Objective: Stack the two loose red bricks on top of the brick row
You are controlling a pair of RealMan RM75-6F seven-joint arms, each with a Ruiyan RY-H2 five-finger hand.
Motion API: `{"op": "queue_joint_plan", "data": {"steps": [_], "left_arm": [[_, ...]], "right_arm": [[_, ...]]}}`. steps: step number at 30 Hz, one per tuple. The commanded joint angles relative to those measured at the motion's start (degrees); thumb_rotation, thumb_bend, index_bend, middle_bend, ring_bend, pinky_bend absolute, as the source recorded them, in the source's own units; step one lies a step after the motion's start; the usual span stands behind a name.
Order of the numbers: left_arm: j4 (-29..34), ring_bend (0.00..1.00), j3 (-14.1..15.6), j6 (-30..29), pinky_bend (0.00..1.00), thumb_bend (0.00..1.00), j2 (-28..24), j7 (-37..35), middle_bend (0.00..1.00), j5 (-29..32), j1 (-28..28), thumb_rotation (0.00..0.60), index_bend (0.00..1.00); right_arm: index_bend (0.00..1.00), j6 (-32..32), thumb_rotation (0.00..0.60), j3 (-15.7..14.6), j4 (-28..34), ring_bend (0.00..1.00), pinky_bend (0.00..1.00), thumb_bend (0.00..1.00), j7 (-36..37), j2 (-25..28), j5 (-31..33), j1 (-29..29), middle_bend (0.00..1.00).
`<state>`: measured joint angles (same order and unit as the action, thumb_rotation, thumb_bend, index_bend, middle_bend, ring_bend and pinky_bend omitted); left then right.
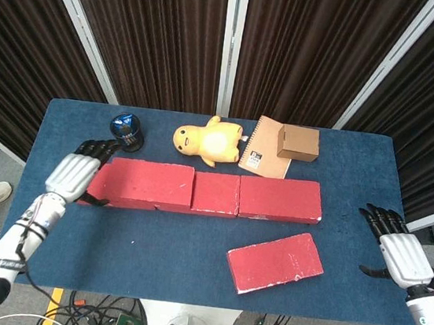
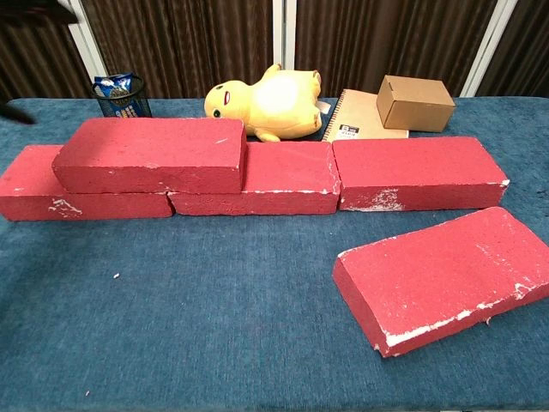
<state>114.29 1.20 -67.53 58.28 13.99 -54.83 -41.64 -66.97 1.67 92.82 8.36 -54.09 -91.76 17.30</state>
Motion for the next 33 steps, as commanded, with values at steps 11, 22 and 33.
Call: {"op": "queue_joint_plan", "data": {"steps": [11,22,33], "left_arm": [[-11.1,0.0,7.8,-21.5,0.0,0.05,6.6,-7.5,0.0,-22.2,22.7,0.6,0.0],[-14.4,0.0,7.0,-23.2,0.0,0.05,8.5,-8.8,0.0,-25.5,28.4,0.6,0.0],[-16.2,0.0,6.1,-21.2,0.0,0.05,8.4,-11.6,0.0,-28.4,30.8,0.6,0.0]], "right_arm": [[0.0,16.2,0.6,-3.8,6.8,0.0,0.0,0.0,-6.4,-2.0,-7.7,11.2,0.0],[0.0,22.9,0.6,-4.0,5.0,0.0,0.0,0.0,-11.2,-9.6,-3.1,14.6,0.0],[0.0,25.3,0.6,-4.2,1.3,0.0,0.0,0.0,-13.0,-15.6,1.1,16.4,0.0]]}}
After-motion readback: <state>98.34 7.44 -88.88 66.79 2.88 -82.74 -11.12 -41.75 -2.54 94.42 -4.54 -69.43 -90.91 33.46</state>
